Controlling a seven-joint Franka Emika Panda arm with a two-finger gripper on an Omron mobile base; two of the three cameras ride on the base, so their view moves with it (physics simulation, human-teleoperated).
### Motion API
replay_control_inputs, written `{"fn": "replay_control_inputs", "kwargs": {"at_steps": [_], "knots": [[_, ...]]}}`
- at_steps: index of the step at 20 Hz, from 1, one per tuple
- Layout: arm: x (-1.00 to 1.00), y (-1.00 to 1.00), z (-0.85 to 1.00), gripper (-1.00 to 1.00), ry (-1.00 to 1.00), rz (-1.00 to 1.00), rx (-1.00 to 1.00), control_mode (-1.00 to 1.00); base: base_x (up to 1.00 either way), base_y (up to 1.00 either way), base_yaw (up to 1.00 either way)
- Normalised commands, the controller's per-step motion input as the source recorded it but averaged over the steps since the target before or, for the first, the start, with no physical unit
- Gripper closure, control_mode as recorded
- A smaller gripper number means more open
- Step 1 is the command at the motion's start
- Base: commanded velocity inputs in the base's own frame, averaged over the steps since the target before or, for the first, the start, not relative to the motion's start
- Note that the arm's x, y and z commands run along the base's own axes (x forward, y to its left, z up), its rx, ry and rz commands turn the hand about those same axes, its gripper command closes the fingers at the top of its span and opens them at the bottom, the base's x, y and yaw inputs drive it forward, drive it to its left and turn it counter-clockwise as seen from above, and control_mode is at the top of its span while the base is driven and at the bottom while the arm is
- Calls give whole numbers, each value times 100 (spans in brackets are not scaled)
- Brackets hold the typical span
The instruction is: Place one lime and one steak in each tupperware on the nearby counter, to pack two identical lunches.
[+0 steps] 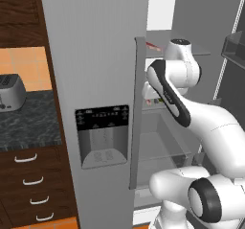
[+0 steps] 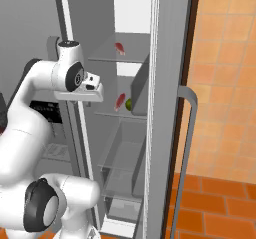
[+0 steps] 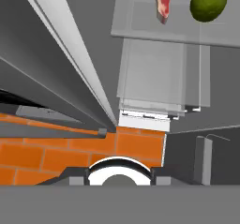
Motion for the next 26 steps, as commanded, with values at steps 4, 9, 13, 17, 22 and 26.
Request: {"fn": "replay_control_inputs", "kwargs": {"at_steps": [4, 9, 13, 17, 22, 26], "knots": [[-11, -23, 0, -100, -2, 0, 0, -100, 0, 0, 0], [-3, -41, -30, -100, -12, 0, 0, -100, 0, 0, 0], [0, -75, -81, -100, -15, -7, -10, -100, 0, 0, 0], [0, -65, -80, -100, -14, -19, -8, -100, 0, 0, 0], [19, -21, -13, -100, -6, -9, 3, -100, 0, 0, 0], [55, -10, 3, -100, -6, -1, 5, -100, 0, 0, 0]]}}
